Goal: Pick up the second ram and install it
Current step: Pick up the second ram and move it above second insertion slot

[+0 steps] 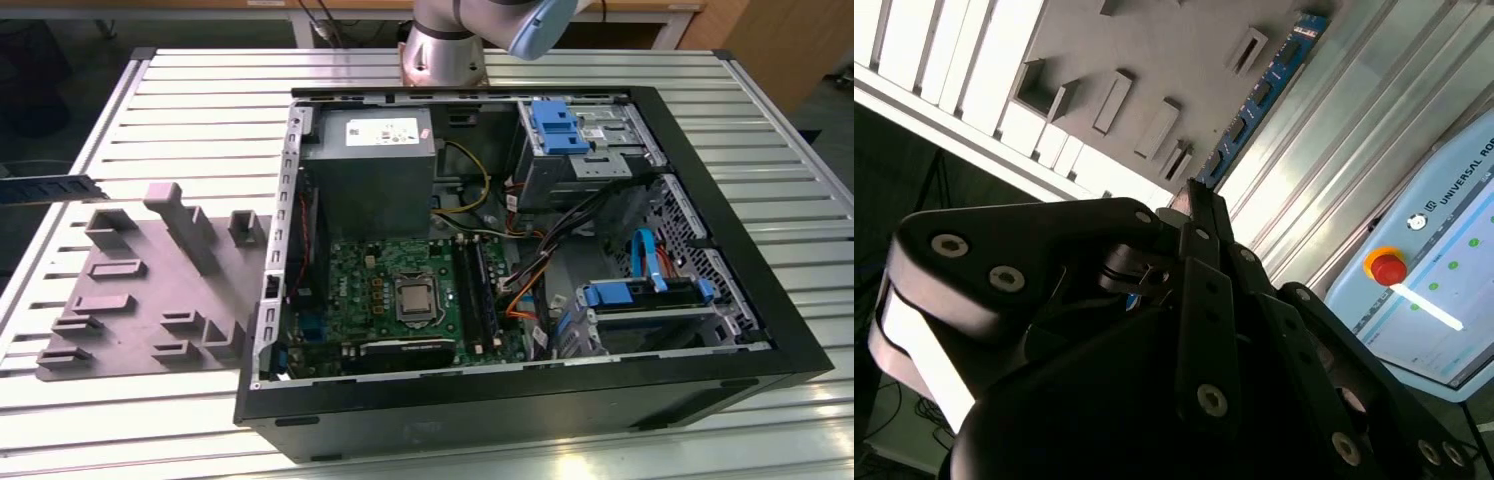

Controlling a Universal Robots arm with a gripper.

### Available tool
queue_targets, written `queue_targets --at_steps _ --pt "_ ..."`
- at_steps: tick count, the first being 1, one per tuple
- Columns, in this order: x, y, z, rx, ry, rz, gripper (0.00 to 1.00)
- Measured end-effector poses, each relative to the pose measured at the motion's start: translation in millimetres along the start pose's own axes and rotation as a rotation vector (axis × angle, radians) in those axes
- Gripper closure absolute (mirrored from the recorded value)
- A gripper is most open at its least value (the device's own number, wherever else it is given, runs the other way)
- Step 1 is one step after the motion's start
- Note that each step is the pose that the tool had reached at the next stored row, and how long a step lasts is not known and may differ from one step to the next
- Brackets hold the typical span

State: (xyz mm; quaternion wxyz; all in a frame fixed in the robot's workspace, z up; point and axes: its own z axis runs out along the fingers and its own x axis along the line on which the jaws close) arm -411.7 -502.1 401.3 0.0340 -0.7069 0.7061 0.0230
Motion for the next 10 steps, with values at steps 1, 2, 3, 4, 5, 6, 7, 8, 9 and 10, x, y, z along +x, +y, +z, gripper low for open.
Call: queue_targets --at_steps 1,2,3,4,5,6,7,8,9,10 --pt "-0.1 0.0 -0.9 0.0 -0.0002 0.0 0.89" --pt "-0.2 0.0 -1.8 0.0 -0.0005 0.0 0.89" --pt "-0.2 -0.1 -2.9 0.0 -0.0007 0.0 0.89" --pt "-0.3 -0.1 -3.9 -0.0001 -0.0009 0.0 0.89" --pt "-0.4 -0.1 -5.0 0.0 -0.0013 0.0 0.89" --pt "-0.5 -0.1 -6.0 0.0 -0.0015 0.0 0.89" --pt "-0.6 -0.1 -7.1 0.0 -0.0018 0.0 0.89" --pt "-0.7 -0.1 -8.2 0.0 -0.0021 0.0 0.89" --pt "-0.8 -0.1 -9.2 -0.0001 -0.0024 0.0 0.89" --pt "-0.8 -0.1 -9.9 0.0 -0.0027 0.0 0.89"
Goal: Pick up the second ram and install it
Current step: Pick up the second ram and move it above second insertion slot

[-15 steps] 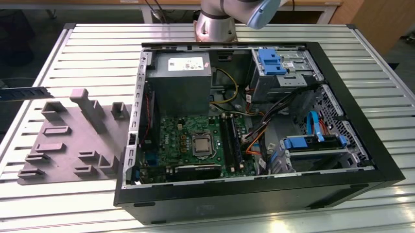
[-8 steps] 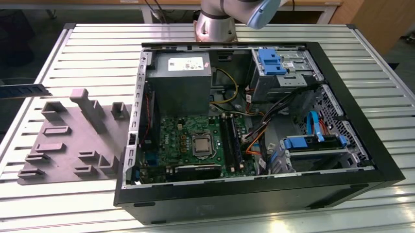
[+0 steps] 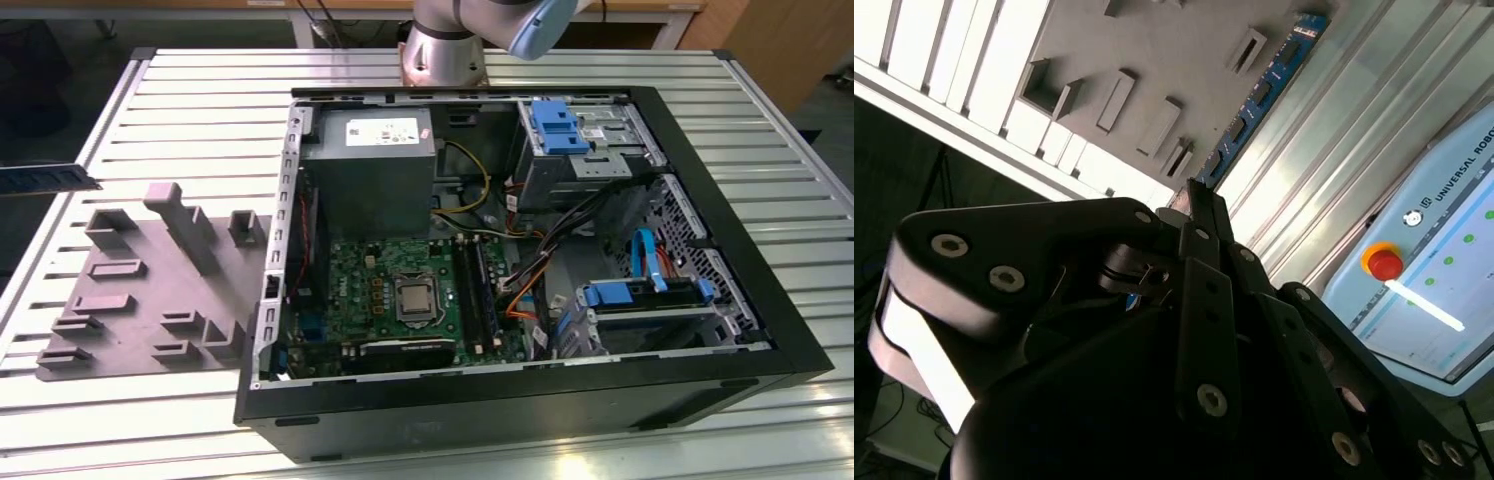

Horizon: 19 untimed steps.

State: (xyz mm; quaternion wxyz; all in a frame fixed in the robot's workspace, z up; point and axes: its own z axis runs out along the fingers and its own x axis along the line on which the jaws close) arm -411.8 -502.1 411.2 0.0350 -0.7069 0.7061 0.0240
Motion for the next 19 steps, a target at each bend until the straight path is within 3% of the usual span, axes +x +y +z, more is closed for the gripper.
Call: queue_targets --at_steps 10,11,13,16,17,19 --pt "-0.2 -0.1 -1.5 -0.0007 -0.0004 0.0 0.89" --pt "-0.1 -0.5 -1.7 -0.0076 -0.0004 0.0 0.89" --pt "-0.1 -1.5 -1.4 -0.0307 -0.0019 0.003 0.89" --pt "-0.1 -3.8 -1.1 -0.077 -0.0059 0.007 0.89" --pt "-0.1 -4.2 -1.0 -0.0883 -0.0069 0.008 0.89" --pt "-0.1 -4.1 -1.0 -0.0888 -0.0069 0.008 0.89"
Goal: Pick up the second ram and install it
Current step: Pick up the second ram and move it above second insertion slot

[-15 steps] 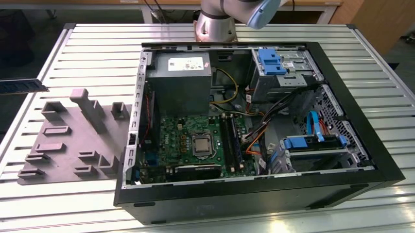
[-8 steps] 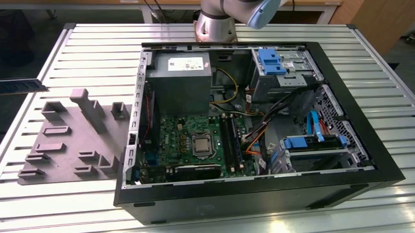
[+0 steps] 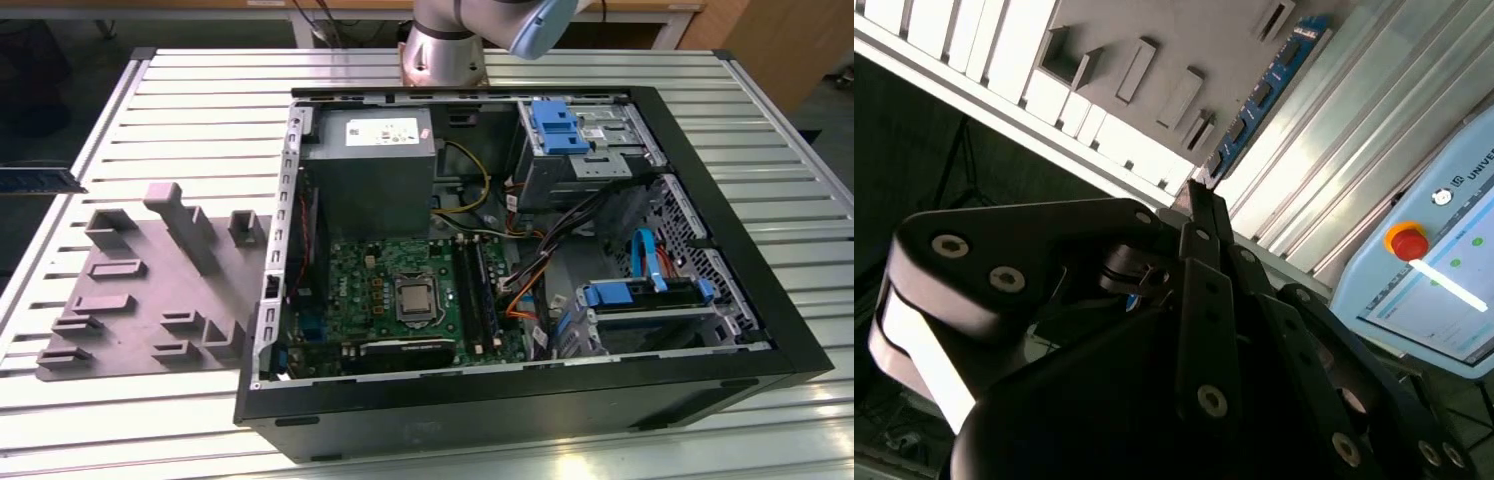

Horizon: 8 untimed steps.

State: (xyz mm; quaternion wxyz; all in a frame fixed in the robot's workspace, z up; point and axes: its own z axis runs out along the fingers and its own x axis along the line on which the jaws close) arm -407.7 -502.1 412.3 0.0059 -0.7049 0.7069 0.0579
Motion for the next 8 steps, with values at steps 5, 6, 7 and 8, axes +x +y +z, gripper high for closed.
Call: queue_targets --at_steps 5,6,7,8 --pt "0.0 -1.2 -0.2 -0.0003 0.0001 0.0 0.89" --pt "0.0 -2.0 -0.2 -0.0003 0.0 0.0 0.89" --pt "0.0 -2.8 -0.2 -0.0003 0.0 0.0 0.89" --pt "0.0 -3.8 -0.3 -0.0003 0.0 0.0 0.89"
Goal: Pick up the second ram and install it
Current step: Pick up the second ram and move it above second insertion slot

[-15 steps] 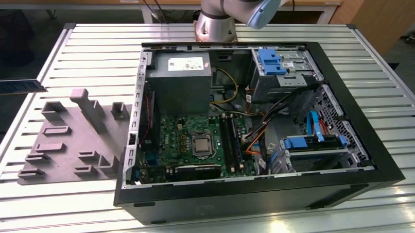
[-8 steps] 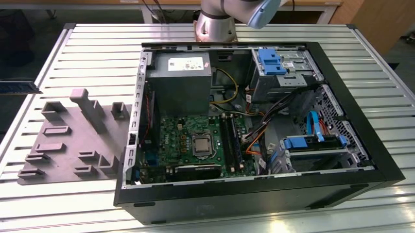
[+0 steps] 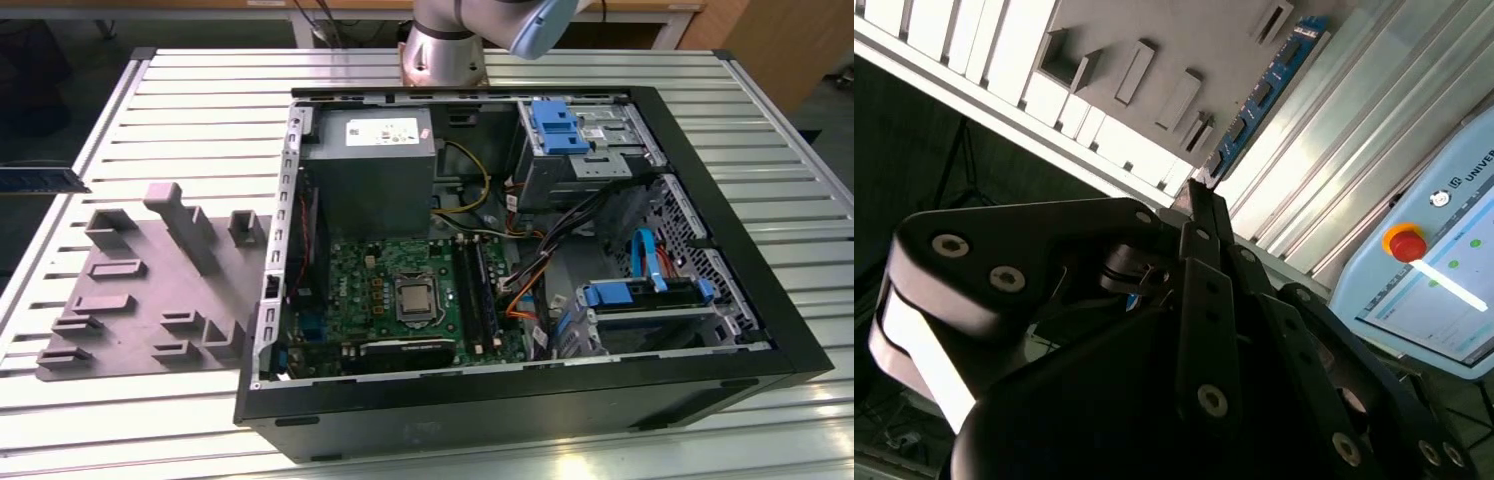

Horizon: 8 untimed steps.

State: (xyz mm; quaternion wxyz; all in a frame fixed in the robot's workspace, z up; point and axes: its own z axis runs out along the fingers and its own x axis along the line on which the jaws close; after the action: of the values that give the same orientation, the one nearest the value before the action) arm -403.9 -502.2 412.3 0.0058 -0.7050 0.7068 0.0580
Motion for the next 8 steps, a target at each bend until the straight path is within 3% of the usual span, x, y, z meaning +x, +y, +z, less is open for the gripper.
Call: queue_targets --at_steps 8 --pt "-0.1 -6.8 -0.4 0.0001 0.0 0.0 0.89"
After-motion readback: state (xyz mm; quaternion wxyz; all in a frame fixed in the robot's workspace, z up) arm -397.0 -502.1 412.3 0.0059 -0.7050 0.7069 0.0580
